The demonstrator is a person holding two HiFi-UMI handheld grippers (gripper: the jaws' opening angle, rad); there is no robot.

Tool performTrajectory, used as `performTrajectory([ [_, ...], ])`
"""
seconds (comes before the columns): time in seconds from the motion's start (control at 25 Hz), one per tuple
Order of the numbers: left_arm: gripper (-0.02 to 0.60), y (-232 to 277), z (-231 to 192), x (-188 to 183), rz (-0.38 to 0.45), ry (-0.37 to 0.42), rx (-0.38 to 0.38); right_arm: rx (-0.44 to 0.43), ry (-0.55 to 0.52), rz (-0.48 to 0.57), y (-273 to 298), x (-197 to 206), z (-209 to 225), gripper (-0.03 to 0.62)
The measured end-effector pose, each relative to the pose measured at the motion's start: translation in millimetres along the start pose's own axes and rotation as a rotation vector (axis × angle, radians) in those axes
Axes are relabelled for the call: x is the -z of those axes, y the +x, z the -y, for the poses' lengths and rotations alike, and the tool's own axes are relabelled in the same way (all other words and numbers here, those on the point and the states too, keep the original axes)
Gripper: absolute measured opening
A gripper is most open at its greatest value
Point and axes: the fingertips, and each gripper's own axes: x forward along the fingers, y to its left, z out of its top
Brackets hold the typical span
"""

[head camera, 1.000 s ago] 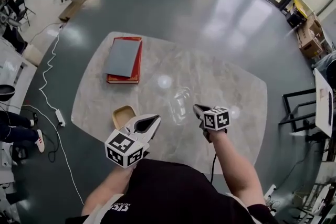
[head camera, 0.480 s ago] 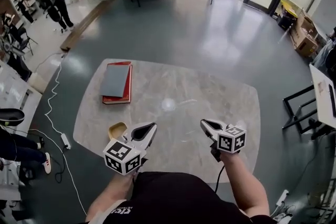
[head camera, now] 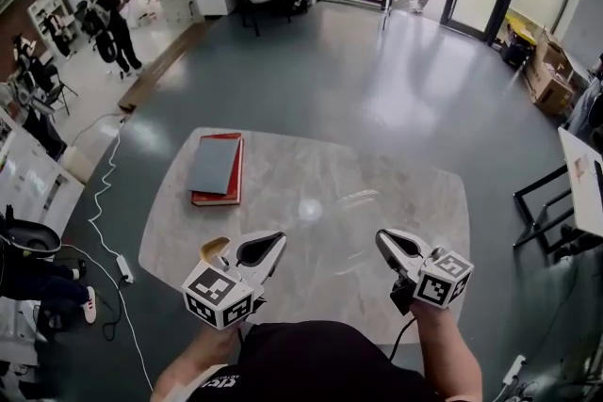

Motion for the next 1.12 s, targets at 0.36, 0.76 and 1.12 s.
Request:
performTrajectory([
  [0.36, 0.003, -8.8, 3.1, -37.4, 0.073, 0.061, 0.0, -0.058, -0.097, 0.209, -22.3, -72.7, -41.6, 0.014],
  [0.76, 0.003, -16.4, -8.7, -56.0, 0.09, 0.121, -0.068, -0.027, -0.208, 0.32, -48.9, -107.5, -56.2, 0.012],
  [1.12, 0.003, -16.9, -12.1, -50.7, 0.085, 0.114, -0.066, -0.013, -0.197, 0.311, -45.9, -99.4, -51.3, 0.012],
])
